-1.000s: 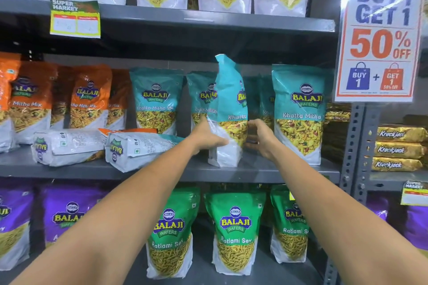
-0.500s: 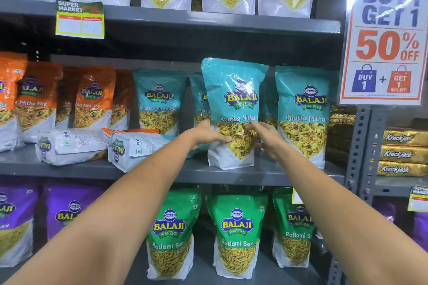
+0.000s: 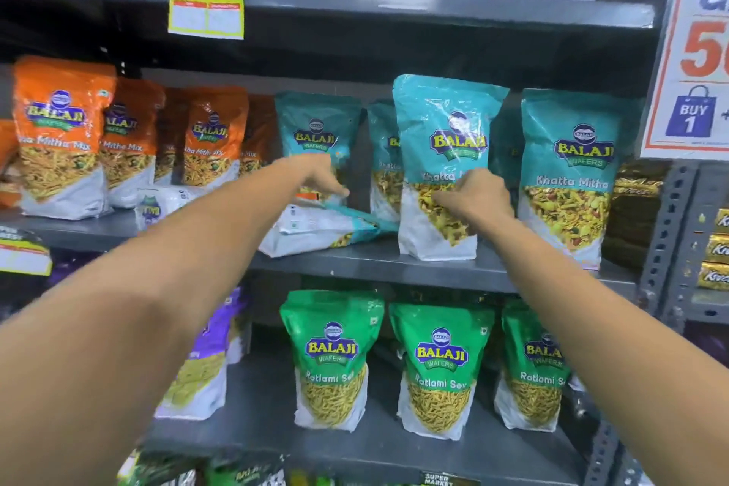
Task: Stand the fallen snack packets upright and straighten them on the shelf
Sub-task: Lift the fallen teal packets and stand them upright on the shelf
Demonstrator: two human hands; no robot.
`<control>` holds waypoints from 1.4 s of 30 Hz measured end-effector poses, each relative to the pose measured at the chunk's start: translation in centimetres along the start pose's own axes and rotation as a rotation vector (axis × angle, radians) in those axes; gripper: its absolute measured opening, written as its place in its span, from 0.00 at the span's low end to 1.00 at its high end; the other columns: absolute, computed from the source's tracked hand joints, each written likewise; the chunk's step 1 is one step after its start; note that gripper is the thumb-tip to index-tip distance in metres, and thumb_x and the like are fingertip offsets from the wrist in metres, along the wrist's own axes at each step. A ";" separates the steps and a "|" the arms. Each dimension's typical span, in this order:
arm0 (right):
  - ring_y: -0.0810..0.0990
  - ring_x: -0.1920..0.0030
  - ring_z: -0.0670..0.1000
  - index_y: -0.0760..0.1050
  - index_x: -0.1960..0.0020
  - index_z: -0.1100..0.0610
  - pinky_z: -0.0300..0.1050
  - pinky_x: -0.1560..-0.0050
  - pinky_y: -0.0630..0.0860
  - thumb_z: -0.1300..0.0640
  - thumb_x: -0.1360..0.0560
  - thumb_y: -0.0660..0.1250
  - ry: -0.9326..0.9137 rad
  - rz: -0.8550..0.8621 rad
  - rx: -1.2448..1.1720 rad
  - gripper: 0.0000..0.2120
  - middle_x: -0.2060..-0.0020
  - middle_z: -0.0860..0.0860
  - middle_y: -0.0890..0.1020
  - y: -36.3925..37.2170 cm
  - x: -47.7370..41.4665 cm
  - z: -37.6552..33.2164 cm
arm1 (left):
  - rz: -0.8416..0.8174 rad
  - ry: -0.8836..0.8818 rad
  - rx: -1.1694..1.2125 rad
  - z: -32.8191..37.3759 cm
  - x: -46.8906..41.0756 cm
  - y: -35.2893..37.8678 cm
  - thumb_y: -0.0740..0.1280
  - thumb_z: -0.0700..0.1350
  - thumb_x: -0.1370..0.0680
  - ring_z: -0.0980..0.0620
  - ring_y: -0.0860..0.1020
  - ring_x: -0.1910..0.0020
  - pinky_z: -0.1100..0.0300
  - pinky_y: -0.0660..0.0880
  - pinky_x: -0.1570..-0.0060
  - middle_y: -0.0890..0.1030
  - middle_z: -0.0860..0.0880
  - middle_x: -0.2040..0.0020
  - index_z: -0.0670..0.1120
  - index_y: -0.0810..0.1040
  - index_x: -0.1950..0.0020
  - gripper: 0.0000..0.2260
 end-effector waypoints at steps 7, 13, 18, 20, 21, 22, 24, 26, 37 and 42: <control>0.83 0.66 0.62 0.67 0.61 0.63 0.59 0.65 0.83 0.53 0.33 0.74 0.142 -0.423 -0.408 0.18 0.64 0.55 0.74 11.6 3.9 -8.2 | -0.156 -0.156 -0.130 -7.5 1.0 0.8 0.62 0.58 0.23 0.40 0.74 0.37 0.52 0.70 0.44 0.73 0.39 0.32 0.35 0.72 0.34 0.29; 0.83 0.59 0.60 0.71 0.65 0.60 0.59 0.62 0.83 0.56 0.35 0.72 0.147 -0.427 -0.323 0.12 0.65 0.55 0.73 15.2 4.1 -12.0 | -0.359 -0.149 0.009 -8.2 0.5 2.3 0.60 0.49 0.21 0.50 0.74 0.64 0.63 0.74 0.69 0.75 0.44 0.56 0.44 0.72 0.60 0.12; 0.84 0.59 0.61 0.69 0.62 0.62 0.58 0.58 0.83 0.52 0.32 0.72 0.268 -0.475 -0.289 0.16 0.58 0.56 0.78 16.6 4.5 -11.1 | -0.519 -0.120 0.062 -8.5 0.6 3.0 0.60 0.57 0.22 0.45 0.77 0.51 0.49 0.73 0.39 0.75 0.46 0.52 0.46 0.72 0.47 0.15; 0.83 0.56 0.61 0.73 0.52 0.65 0.59 0.58 0.83 0.50 0.32 0.74 0.313 -0.446 -0.406 0.21 0.51 0.55 0.74 16.8 4.7 -11.1 | -0.556 -0.118 0.041 -8.6 0.8 3.1 0.63 0.58 0.24 0.44 0.78 0.44 0.46 0.70 0.34 0.76 0.44 0.44 0.44 0.72 0.42 0.19; 0.82 0.55 0.62 0.73 0.46 0.66 0.60 0.58 0.82 0.49 0.32 0.75 0.322 -0.433 -0.428 0.25 0.50 0.55 0.72 16.7 4.8 -11.3 | -0.560 -0.124 0.043 -8.8 0.7 3.1 0.64 0.58 0.25 0.43 0.77 0.43 0.45 0.70 0.34 0.75 0.43 0.39 0.44 0.71 0.38 0.23; 0.81 0.55 0.63 0.72 0.43 0.66 0.61 0.57 0.82 0.49 0.32 0.75 0.321 -0.434 -0.422 0.27 0.50 0.55 0.71 16.7 5.0 -11.6 | -0.562 -0.128 0.048 -8.8 0.6 3.1 0.65 0.58 0.26 0.43 0.77 0.44 0.45 0.70 0.34 0.75 0.41 0.36 0.43 0.70 0.37 0.24; 0.82 0.57 0.64 0.71 0.50 0.64 0.62 0.56 0.82 0.50 0.31 0.75 0.316 -0.443 -0.399 0.21 0.53 0.56 0.72 16.8 5.3 -12.1 | -0.554 -0.128 0.065 -8.8 0.3 3.1 0.65 0.57 0.25 0.42 0.76 0.44 0.44 0.70 0.34 0.75 0.41 0.37 0.43 0.70 0.38 0.23; 0.82 0.57 0.62 0.70 0.57 0.64 0.61 0.57 0.82 0.54 0.31 0.75 0.316 -0.433 -0.404 0.18 0.55 0.57 0.75 16.7 5.2 -12.2 | -0.540 -0.122 0.095 -8.3 0.4 2.9 0.63 0.56 0.23 0.43 0.75 0.44 0.42 0.70 0.35 0.74 0.43 0.44 0.43 0.68 0.37 0.21; 0.82 0.56 0.54 0.79 0.57 0.60 0.47 0.60 0.80 0.61 0.36 0.73 0.149 -0.172 -0.377 0.09 0.55 0.56 0.82 12.6 3.8 -12.8 | -0.404 -0.119 0.355 -8.1 0.7 1.6 0.66 0.53 0.24 0.46 0.74 0.55 0.53 0.74 0.52 0.72 0.45 0.53 0.43 0.71 0.40 0.18; 0.78 0.54 0.48 0.80 0.45 0.56 0.40 0.53 0.72 0.60 0.34 0.71 -0.085 -0.091 -0.355 0.17 0.46 0.52 0.79 10.7 3.5 -13.1 | -0.179 -0.158 0.618 -8.7 0.7 -0.5 0.74 0.47 0.30 0.47 0.77 0.64 0.55 0.78 0.67 0.75 0.43 0.57 0.42 0.72 0.57 0.14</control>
Point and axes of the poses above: each hand's wrist, its own x-axis away from the middle knuckle, its own y-axis out of the palm, z = x × y, the point moved 10 cm from there along -x, towards the middle knuckle
